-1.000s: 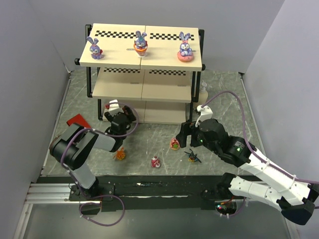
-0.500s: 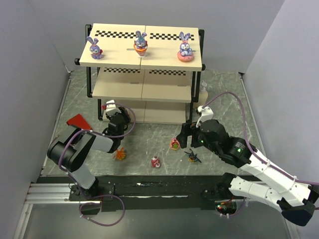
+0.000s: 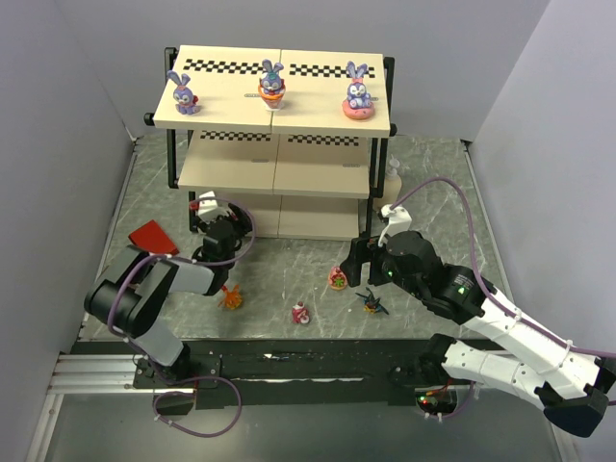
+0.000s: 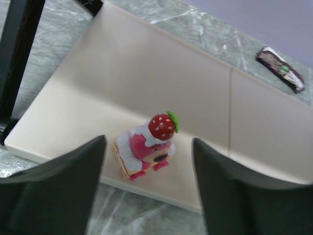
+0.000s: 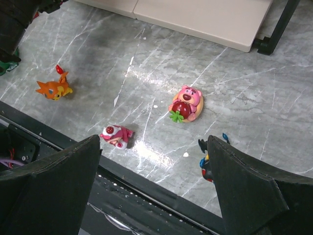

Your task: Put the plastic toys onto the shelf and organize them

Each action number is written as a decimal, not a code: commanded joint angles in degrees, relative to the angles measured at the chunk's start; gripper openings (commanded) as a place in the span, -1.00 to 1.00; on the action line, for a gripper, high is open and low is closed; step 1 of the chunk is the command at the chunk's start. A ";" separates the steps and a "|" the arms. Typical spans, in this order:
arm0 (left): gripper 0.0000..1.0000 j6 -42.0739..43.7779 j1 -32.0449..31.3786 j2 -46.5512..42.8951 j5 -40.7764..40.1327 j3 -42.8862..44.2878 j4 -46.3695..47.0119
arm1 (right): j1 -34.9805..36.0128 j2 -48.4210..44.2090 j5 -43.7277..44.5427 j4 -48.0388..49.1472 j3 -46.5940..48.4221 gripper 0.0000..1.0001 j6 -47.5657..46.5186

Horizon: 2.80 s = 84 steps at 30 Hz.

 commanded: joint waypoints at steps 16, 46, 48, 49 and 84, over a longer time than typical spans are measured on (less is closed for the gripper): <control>-0.63 -15.63 1.22 -14.39 11.53 -1.25 -20.72 | -0.60 -2.07 -0.73 2.81 -2.44 0.91 1.28; -0.98 -22.84 11.32 -2.45 22.97 3.06 -16.25 | -1.13 -1.99 0.32 2.45 -2.80 0.91 1.28; -0.98 -23.19 12.02 -2.97 23.49 2.01 -14.94 | -1.22 -1.90 0.24 2.54 -2.88 0.91 1.10; -0.98 -23.54 12.38 -3.15 23.93 1.57 -14.15 | -1.22 -1.64 0.15 2.63 -2.97 0.91 1.19; 0.39 -15.99 13.96 -11.95 27.54 -1.78 -11.24 | -1.40 -1.37 -1.43 3.60 -3.76 0.91 1.46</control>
